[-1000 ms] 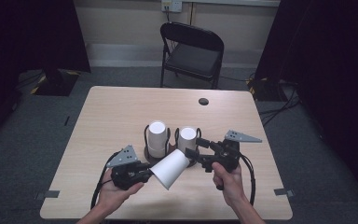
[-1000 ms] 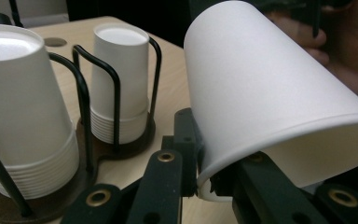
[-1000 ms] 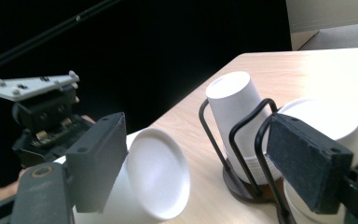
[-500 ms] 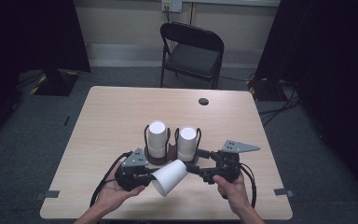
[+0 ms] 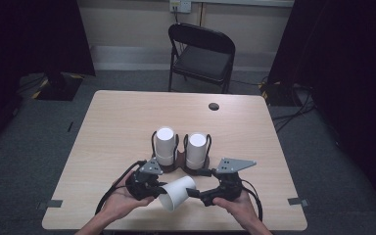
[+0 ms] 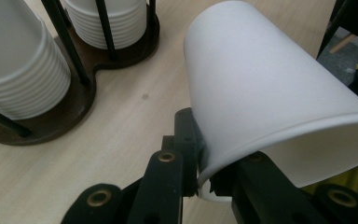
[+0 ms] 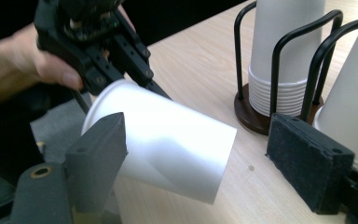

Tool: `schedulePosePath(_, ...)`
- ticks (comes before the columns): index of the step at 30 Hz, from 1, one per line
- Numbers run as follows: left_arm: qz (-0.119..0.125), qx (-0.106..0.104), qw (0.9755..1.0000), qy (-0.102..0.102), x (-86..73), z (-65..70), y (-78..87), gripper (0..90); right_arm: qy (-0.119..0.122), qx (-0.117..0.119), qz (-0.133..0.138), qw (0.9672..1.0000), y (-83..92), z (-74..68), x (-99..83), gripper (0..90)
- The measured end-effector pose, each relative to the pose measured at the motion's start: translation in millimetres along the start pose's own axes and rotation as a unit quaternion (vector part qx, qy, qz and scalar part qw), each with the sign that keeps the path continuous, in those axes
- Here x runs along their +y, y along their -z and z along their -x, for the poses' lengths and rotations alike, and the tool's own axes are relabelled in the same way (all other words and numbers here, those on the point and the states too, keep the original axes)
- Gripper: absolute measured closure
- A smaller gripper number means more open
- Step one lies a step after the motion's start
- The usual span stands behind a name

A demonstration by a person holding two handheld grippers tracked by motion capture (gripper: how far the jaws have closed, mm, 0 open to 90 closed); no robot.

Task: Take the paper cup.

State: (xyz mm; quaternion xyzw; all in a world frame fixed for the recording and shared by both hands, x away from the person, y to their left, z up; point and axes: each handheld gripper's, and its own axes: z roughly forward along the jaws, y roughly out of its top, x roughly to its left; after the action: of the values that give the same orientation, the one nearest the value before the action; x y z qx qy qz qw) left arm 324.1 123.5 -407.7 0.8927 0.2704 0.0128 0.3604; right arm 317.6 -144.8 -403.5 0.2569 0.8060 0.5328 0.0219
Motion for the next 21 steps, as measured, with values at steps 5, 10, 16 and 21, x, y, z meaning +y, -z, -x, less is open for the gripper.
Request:
schedulePosePath(5, -0.033, -0.004, 0.9994, -0.010, 3.7, -5.6, -0.2, 84.5, 0.043, -0.016, -0.026, 0.9986, -8.1, -5.6, -1.3, 16.8)
schedulePosePath(10, -0.044, 0.004, 0.9989, -0.017, 8.9, -6.0, -0.3, 84.6, 0.083, -0.010, -0.048, 0.9953, -15.3, -9.7, -2.3, 15.4)
schedulePosePath(16, -0.063, 0.002, 0.9980, -0.010, 10.3, -6.3, -4.4, 84.6, 0.136, -0.012, -0.075, 0.9879, -24.6, -17.8, -5.3, 15.0)
schedulePosePath(21, -0.072, -0.012, 0.9973, 0.003, 14.1, -9.9, -7.5, 84.7, 0.170, -0.012, -0.093, 0.9809, -32.0, -23.1, -7.9, 13.8)
